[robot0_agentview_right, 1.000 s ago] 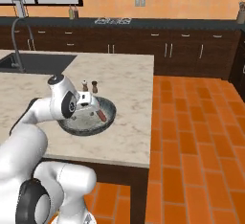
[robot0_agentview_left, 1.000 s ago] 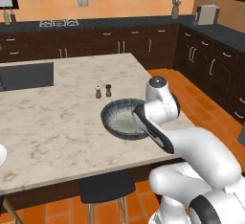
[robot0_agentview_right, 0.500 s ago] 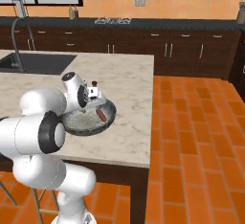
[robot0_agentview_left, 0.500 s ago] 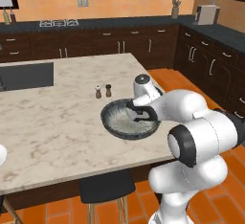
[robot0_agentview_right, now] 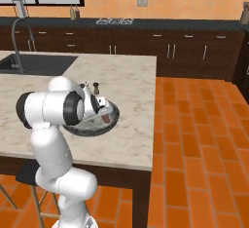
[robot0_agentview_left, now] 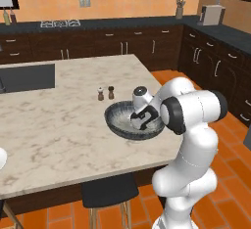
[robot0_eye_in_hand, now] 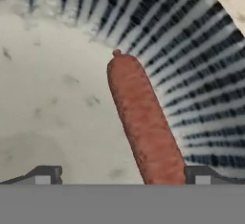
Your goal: Place one bun and one sausage from the bowl on each plate.
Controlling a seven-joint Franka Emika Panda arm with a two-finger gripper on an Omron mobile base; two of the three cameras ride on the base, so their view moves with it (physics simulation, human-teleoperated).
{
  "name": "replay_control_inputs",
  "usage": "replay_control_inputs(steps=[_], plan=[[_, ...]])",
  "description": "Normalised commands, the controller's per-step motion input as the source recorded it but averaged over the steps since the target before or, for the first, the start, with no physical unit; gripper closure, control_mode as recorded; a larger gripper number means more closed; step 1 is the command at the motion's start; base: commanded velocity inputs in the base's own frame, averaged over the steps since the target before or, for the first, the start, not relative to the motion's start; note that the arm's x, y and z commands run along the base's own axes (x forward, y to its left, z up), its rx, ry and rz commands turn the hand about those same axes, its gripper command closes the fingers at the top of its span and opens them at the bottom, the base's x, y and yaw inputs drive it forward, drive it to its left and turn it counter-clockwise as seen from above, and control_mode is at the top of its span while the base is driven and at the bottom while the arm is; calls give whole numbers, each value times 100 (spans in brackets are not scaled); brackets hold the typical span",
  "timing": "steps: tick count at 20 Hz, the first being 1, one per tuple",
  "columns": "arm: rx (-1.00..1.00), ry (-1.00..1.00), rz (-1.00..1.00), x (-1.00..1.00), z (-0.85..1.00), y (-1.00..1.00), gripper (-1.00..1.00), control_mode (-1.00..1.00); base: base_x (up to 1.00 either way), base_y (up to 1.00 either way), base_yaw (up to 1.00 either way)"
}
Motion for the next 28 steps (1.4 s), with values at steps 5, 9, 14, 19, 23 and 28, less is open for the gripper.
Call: replay_control_inputs(steps=[5, 9, 14, 19, 23, 28], plan=[[0, 0, 0, 31, -14, 0, -100, -100, 0, 0, 0], [-4, 0, 0, 0, -26, 15, -100, -100, 0, 0, 0], [-2, 0, 0, -6, -34, 22, 100, -100, 0, 0, 0], [0, 1, 0, -19, -36, 9, 100, -100, 0, 0, 0], [0, 0, 0, -14, -8, 8, 100, -100, 0, 0, 0], [4, 0, 0, -46, 55, 24, 100, -100, 0, 0, 0]])
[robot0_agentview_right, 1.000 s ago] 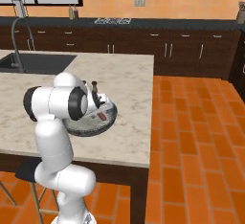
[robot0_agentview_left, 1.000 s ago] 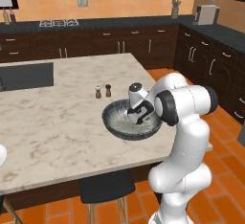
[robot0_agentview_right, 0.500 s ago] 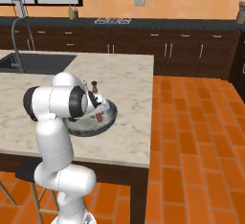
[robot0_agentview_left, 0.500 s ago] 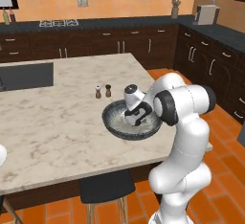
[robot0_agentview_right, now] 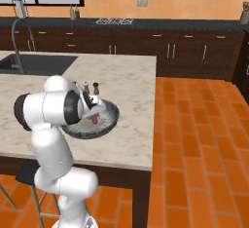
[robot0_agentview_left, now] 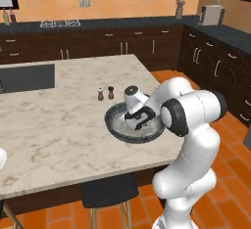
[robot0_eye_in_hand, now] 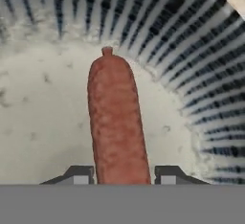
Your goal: Place one bun and one sausage from the bowl on each plate.
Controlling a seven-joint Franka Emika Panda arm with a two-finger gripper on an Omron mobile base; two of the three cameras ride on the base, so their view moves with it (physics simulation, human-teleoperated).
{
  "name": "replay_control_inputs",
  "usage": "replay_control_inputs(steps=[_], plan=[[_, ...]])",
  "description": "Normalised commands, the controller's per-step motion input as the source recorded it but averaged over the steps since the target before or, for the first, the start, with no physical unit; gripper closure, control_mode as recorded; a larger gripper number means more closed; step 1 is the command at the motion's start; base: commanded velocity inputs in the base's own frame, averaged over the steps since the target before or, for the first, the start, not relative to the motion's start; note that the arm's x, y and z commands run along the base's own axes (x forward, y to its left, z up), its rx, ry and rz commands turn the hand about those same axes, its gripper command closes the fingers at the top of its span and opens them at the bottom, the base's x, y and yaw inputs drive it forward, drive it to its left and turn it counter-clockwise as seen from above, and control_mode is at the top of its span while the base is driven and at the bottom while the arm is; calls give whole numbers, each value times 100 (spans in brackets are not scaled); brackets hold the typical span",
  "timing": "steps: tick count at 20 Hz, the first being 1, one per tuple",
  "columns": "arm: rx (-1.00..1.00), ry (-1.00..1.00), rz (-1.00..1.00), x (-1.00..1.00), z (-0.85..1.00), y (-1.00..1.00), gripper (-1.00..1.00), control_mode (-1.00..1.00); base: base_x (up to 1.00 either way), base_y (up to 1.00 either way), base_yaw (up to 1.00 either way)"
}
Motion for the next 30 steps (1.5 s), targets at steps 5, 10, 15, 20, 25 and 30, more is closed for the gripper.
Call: replay_control_inputs(steps=[5, 10, 15, 20, 25, 30], plan=[[28, 12, -1, -75, 100, 3, 100, -100, 0, 0, 0], [29, 22, -12, -91, 100, 0, 100, -100, 0, 0, 0], [0, 54, 0, -86, 100, 0, 100, -100, 0, 0, 0], [-8, 1, -3, -100, 39, 0, 100, -100, 0, 0, 0], [-5, -30, -3, -100, -3, -2, 100, -100, 0, 0, 0], [0, 0, 0, -21, -3, -1, 100, -100, 0, 0, 0]])
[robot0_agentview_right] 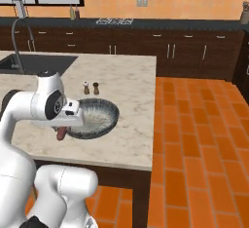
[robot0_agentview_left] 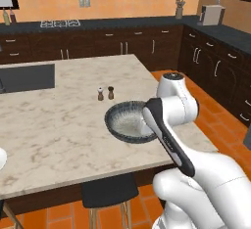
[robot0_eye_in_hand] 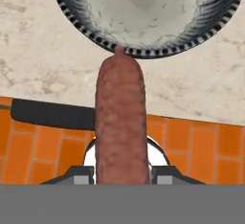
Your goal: Place one bun and one sausage from the bowl on each plate.
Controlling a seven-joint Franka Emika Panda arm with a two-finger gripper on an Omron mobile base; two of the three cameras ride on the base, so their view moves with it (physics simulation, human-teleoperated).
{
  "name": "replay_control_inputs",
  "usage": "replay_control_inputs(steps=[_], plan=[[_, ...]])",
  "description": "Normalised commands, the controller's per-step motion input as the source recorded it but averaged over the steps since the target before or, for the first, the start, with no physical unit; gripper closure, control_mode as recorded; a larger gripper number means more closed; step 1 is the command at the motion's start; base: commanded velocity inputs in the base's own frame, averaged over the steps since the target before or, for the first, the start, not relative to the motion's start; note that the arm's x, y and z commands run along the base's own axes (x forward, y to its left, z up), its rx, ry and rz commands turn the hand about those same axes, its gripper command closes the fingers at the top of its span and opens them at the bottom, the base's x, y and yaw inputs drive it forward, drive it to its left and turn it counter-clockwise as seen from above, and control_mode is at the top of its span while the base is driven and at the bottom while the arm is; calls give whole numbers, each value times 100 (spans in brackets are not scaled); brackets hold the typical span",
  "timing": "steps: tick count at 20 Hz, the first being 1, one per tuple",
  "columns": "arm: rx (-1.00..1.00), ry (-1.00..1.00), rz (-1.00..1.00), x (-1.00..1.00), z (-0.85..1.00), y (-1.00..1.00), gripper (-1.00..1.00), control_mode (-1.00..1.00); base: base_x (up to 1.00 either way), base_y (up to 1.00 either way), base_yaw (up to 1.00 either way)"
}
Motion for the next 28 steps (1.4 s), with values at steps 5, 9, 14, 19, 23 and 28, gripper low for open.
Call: replay_control_inputs(steps=[5, 9, 14, 19, 23, 28], plan=[[0, 0, 0, -2, 0, 4, 100, 100, -21, 43, 0], [0, 0, 0, 0, 0, 0, 100, 100, -82, 92, 1], [0, 0, 0, 0, 0, 0, 100, 100, -33, 100, 0], [0, 0, 0, 0, 0, 0, 100, 100, -2, 100, 0], [0, 0, 0, 0, 0, 0, 100, 100, 0, 100, 0], [0, 0, 0, 0, 0, 0, 100, 100, 2, 100, 0]])
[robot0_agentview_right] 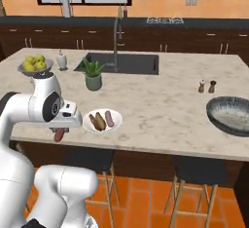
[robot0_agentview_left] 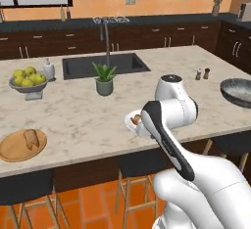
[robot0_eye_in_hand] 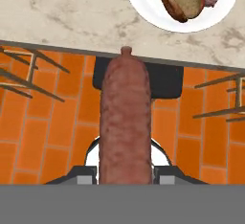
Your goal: Place one bun and one sausage from the bowl on each plate.
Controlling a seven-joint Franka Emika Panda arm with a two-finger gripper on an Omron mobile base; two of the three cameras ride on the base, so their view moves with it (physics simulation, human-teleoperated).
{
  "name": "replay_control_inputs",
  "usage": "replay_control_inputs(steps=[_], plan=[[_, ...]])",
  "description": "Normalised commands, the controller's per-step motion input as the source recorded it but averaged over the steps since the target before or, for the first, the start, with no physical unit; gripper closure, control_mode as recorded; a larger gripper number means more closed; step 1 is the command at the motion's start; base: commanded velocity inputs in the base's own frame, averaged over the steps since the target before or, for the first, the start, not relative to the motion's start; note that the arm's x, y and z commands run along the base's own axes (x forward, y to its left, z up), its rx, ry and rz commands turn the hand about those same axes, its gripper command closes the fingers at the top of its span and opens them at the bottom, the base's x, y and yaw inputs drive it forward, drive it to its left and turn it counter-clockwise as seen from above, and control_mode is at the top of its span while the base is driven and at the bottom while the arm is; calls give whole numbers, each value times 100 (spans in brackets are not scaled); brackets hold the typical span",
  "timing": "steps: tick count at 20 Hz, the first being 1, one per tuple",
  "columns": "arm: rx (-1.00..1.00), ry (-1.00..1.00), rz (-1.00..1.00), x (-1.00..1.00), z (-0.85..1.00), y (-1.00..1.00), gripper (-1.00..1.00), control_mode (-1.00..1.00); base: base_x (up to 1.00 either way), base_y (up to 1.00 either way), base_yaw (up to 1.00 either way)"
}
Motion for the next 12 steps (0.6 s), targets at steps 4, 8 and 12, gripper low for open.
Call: replay_control_inputs(steps=[4, 8, 12], plan=[[0, 0, 0, 0, 0, 0, 100, 100, 29, 100, -2], [0, 0, 0, 0, 0, 0, 100, 100, 49, 100, -6], [0, 0, 0, 0, 0, 0, 100, 100, 36, 100, -7]])
